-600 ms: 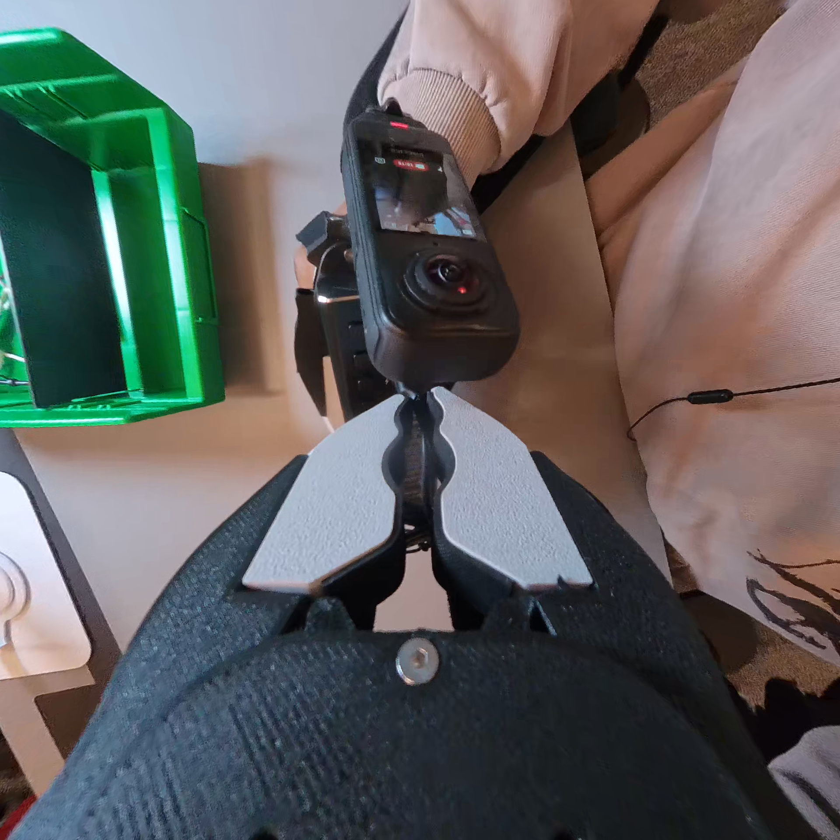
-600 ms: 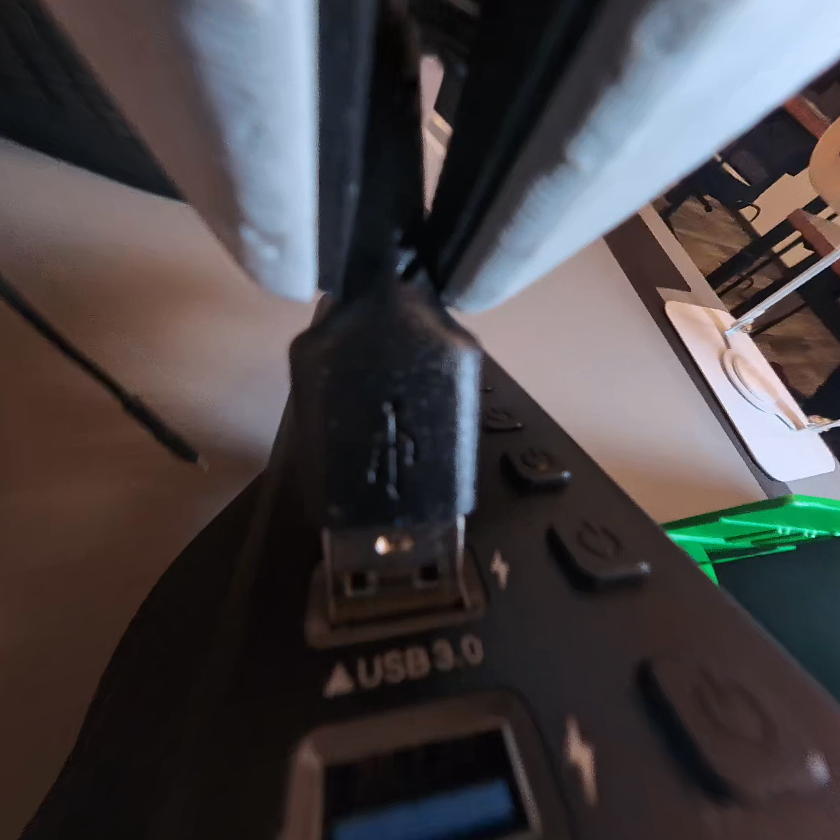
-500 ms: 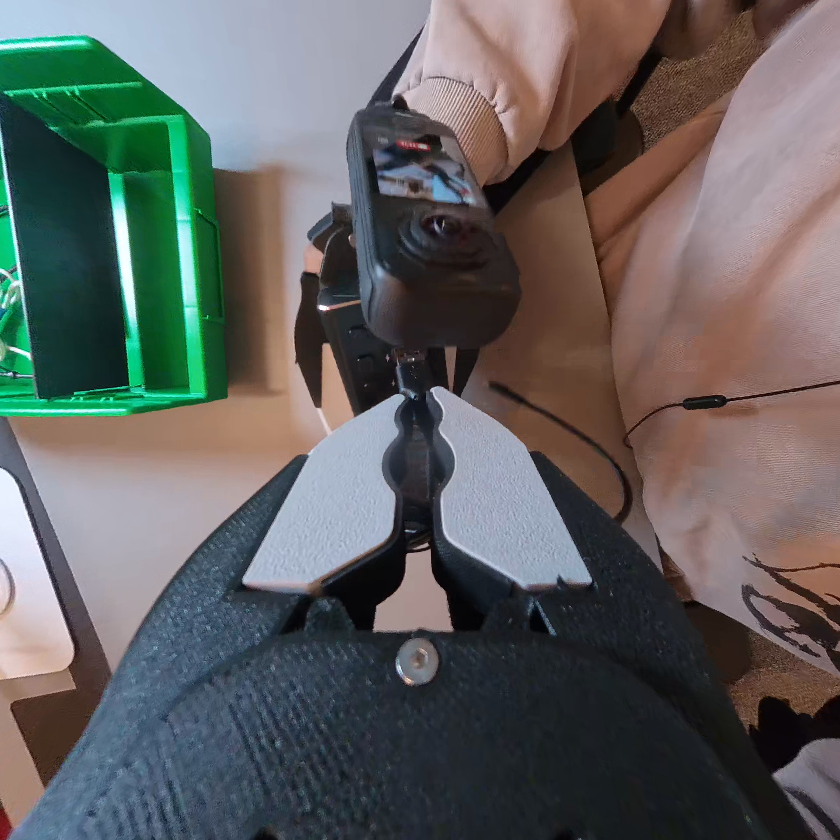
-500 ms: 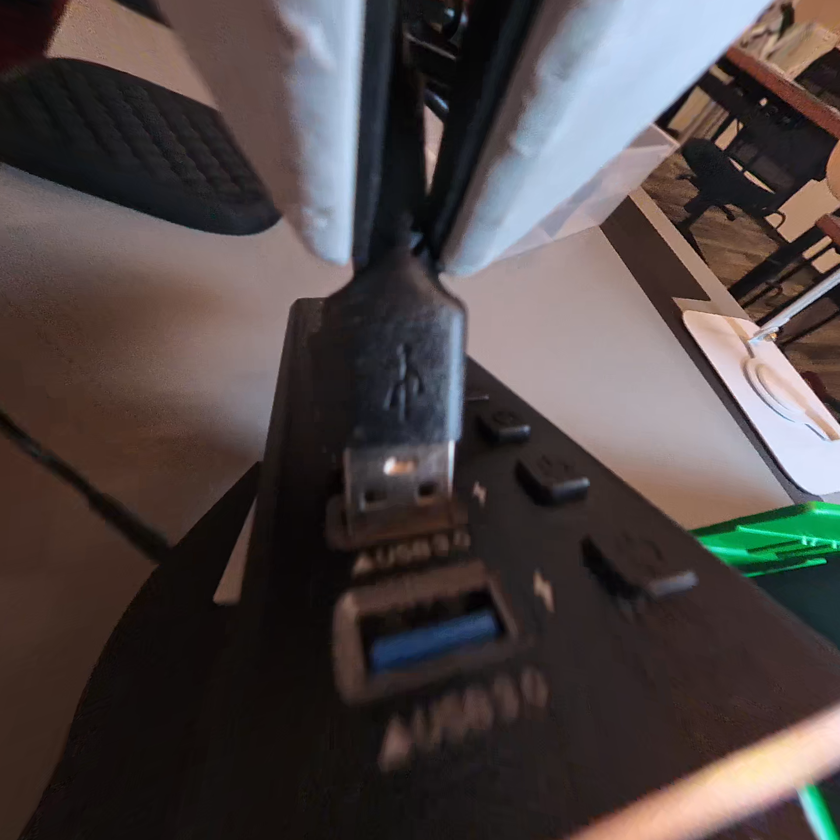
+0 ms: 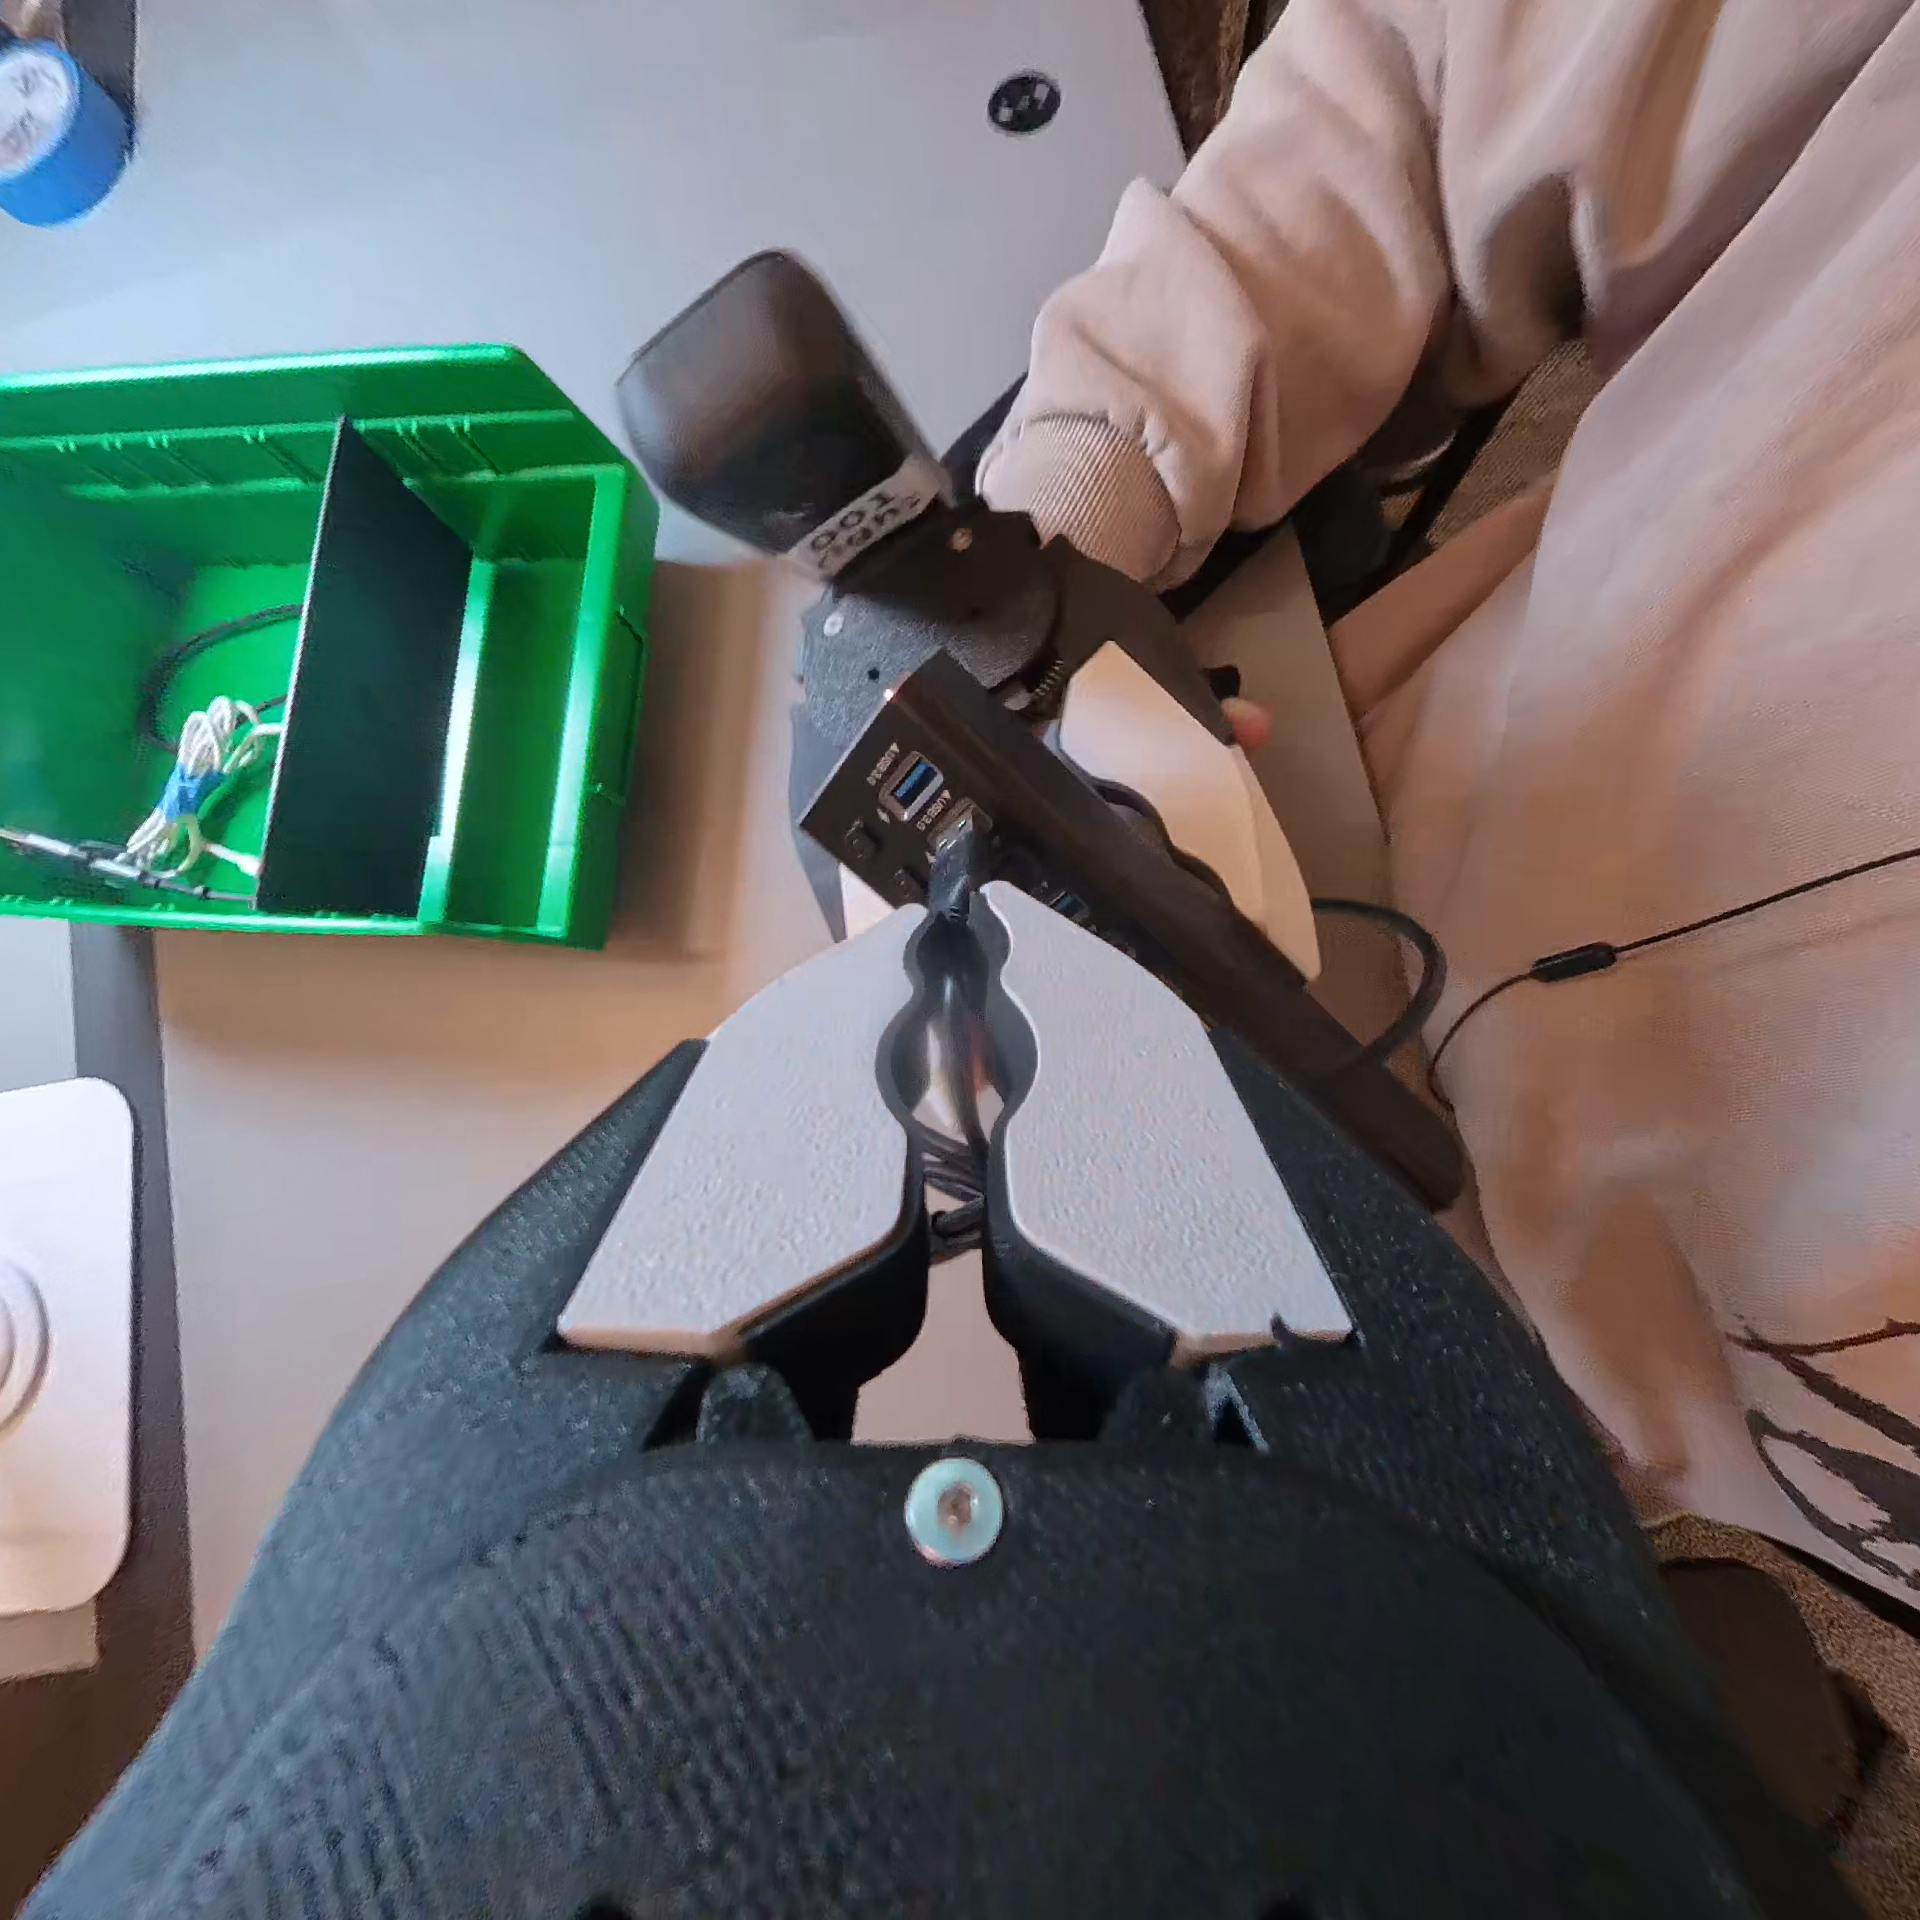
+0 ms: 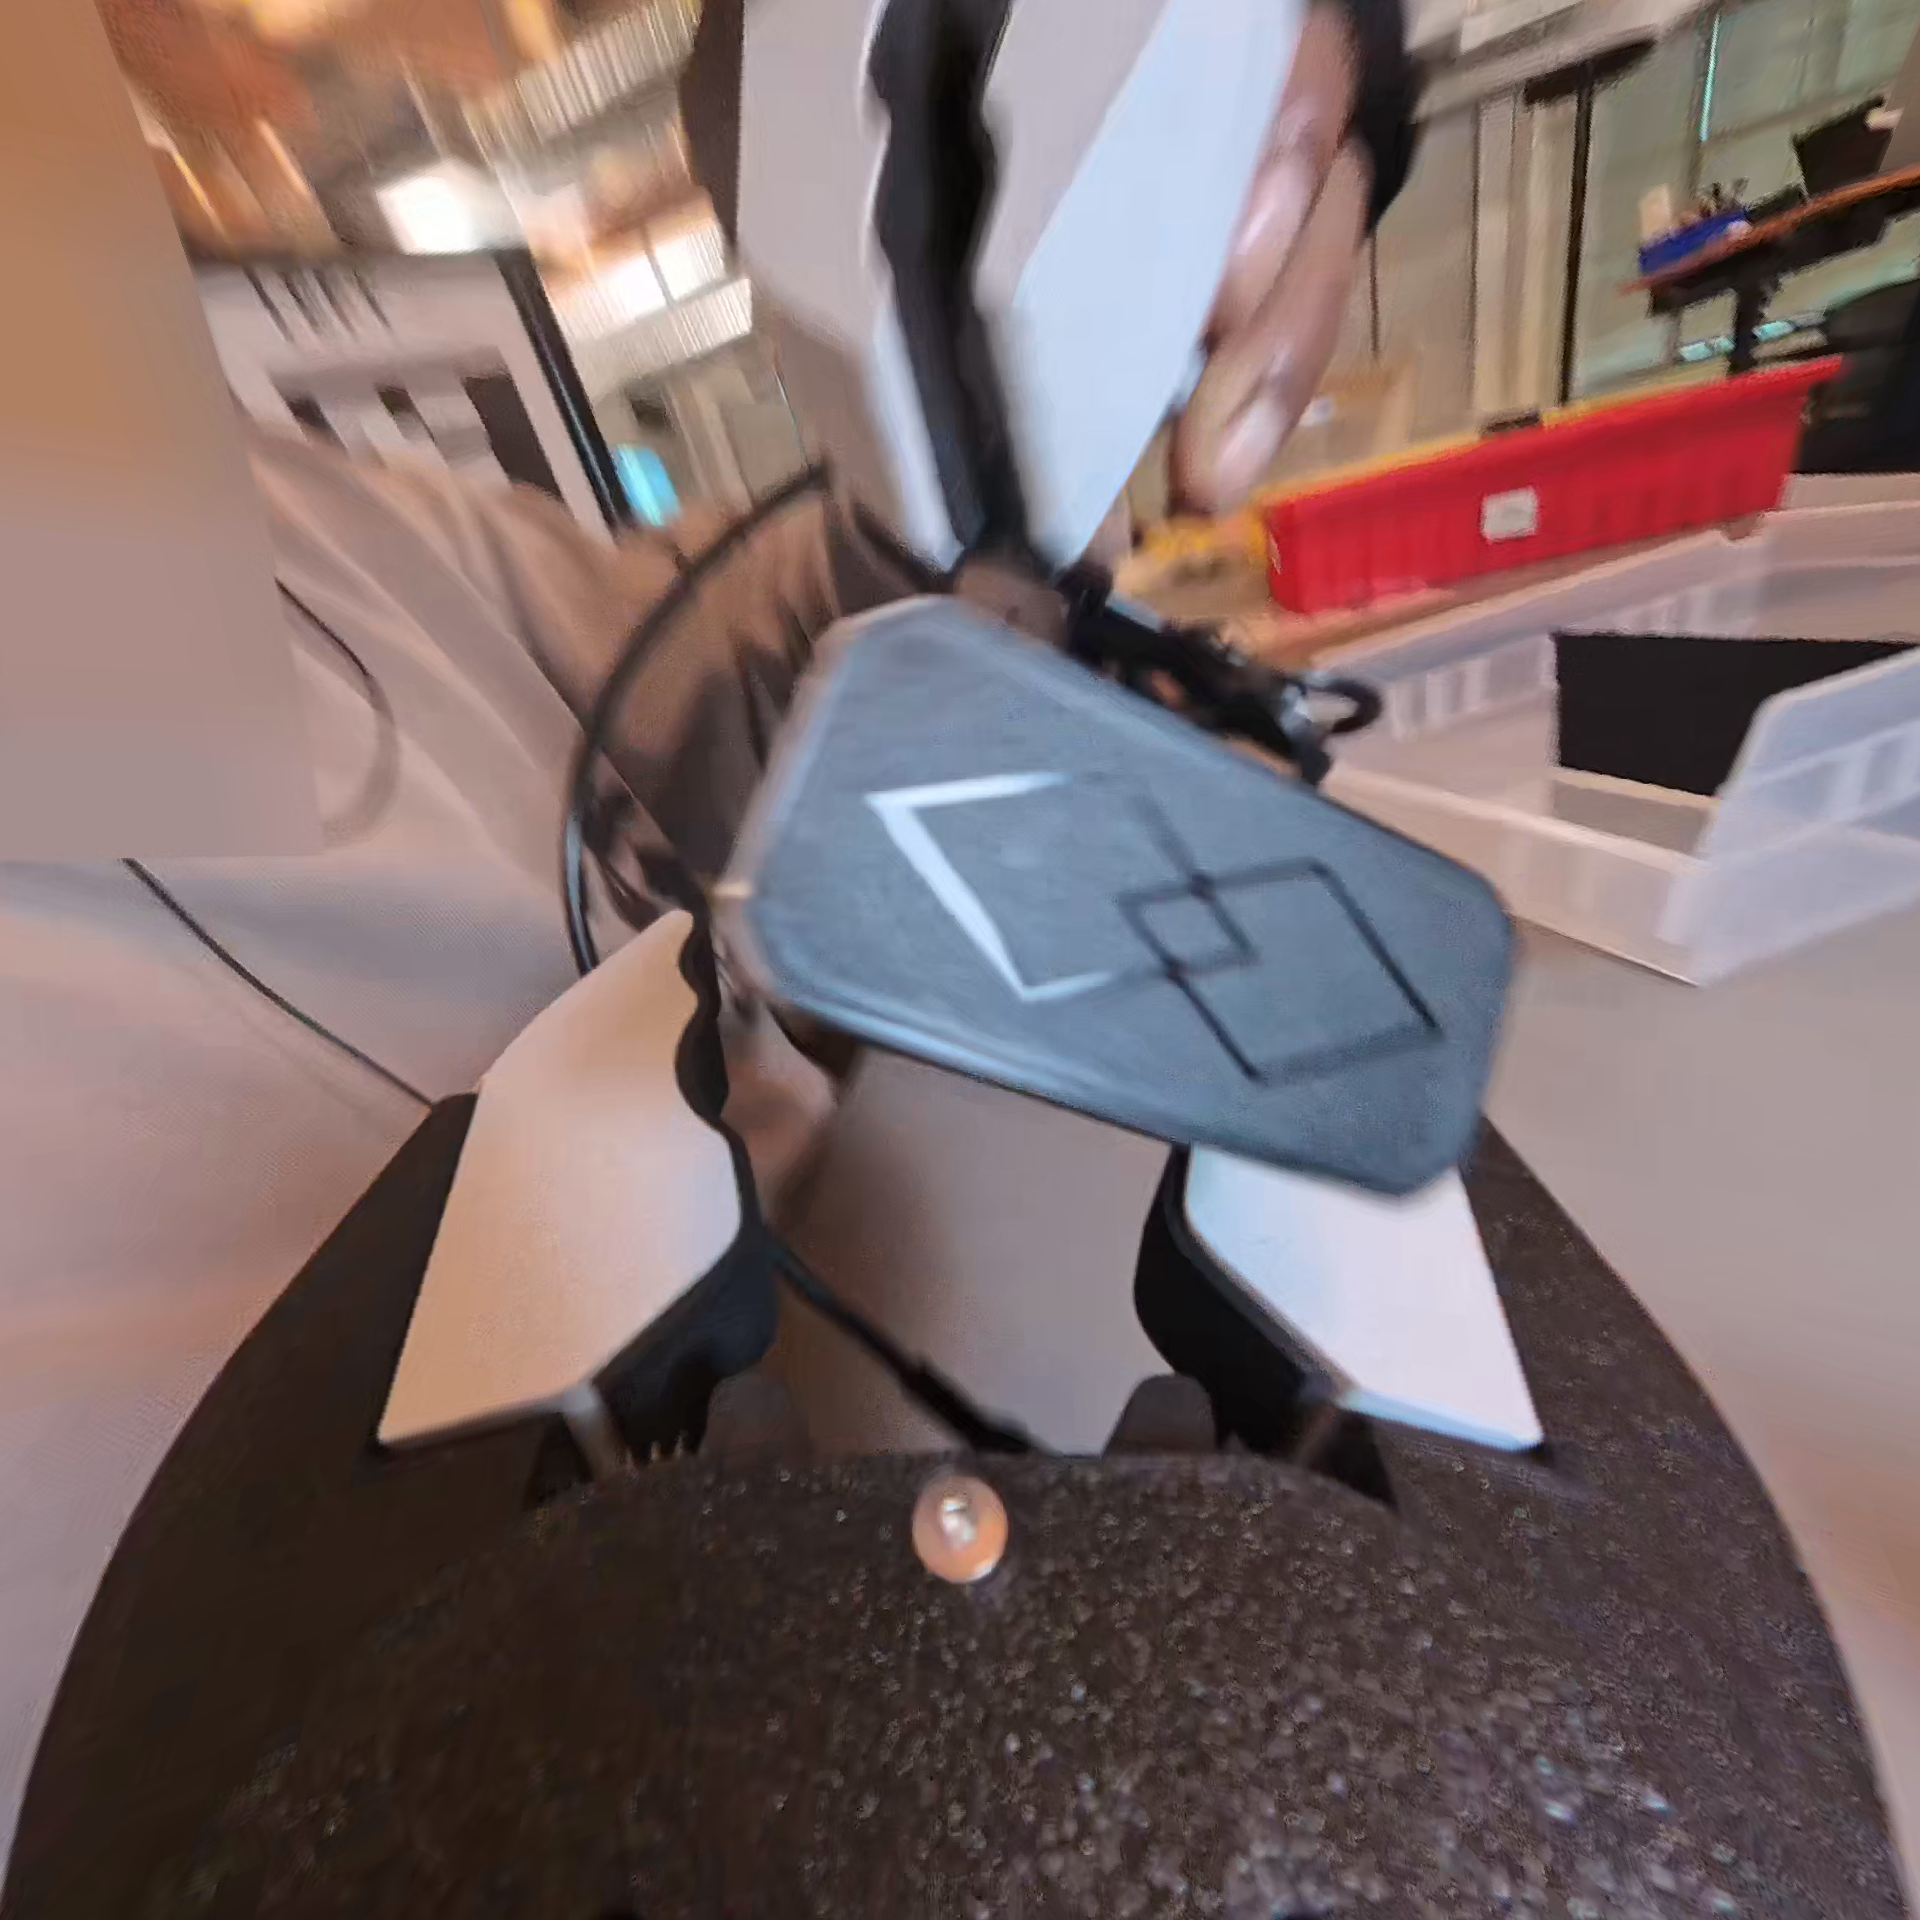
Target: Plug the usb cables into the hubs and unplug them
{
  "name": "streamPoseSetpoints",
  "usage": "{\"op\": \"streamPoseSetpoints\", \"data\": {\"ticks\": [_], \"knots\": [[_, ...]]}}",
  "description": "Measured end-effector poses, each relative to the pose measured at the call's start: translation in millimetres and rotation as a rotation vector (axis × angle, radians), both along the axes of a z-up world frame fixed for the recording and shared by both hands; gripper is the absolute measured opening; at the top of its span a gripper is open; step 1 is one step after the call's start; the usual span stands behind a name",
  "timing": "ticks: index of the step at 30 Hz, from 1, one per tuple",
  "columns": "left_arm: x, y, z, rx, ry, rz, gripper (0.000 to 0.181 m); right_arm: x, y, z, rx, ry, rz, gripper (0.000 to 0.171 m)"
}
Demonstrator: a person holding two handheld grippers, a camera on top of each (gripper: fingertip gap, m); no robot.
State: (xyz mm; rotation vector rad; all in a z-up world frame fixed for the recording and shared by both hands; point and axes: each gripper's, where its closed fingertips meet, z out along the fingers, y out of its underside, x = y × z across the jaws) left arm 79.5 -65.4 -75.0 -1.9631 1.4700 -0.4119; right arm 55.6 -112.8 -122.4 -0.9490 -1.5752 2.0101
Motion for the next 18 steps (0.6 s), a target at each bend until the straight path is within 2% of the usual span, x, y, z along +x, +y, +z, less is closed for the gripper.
{"op": "streamPoseSetpoints", "data": {"ticks": [1,3,5,10,17,18], "knots": [[2.2,-1.9,1.8,-0.003,-0.019,-0.009,0.004,2.6,2.4,13.4,-0.107,0.025,0.023,0.088],[4.7,-3.8,-0.3,0.008,-0.008,-0.019,0.005,0.3,11.2,20.0,-0.149,0.017,-0.008,0.092],[1.8,-2.1,-10.0,0.028,0.047,-0.016,0.005,-2.5,23.6,12.7,-0.113,-0.014,-0.075,0.089],[4.8,-3.3,-18.1,-0.003,0.002,-0.014,0.005,-1.7,22.9,-9.9,0.120,-0.052,-0.139,0.081],[1.4,-7.2,-28.7,0.036,-0.031,0.050,0.007,-5.4,35.2,3.5,0.138,0.009,-0.276,0.077],[2.8,-5.1,-30.5,0.067,-0.049,0.066,0.000,-5.0,35.0,5.0,0.154,0.013,-0.282,0.077]]}}
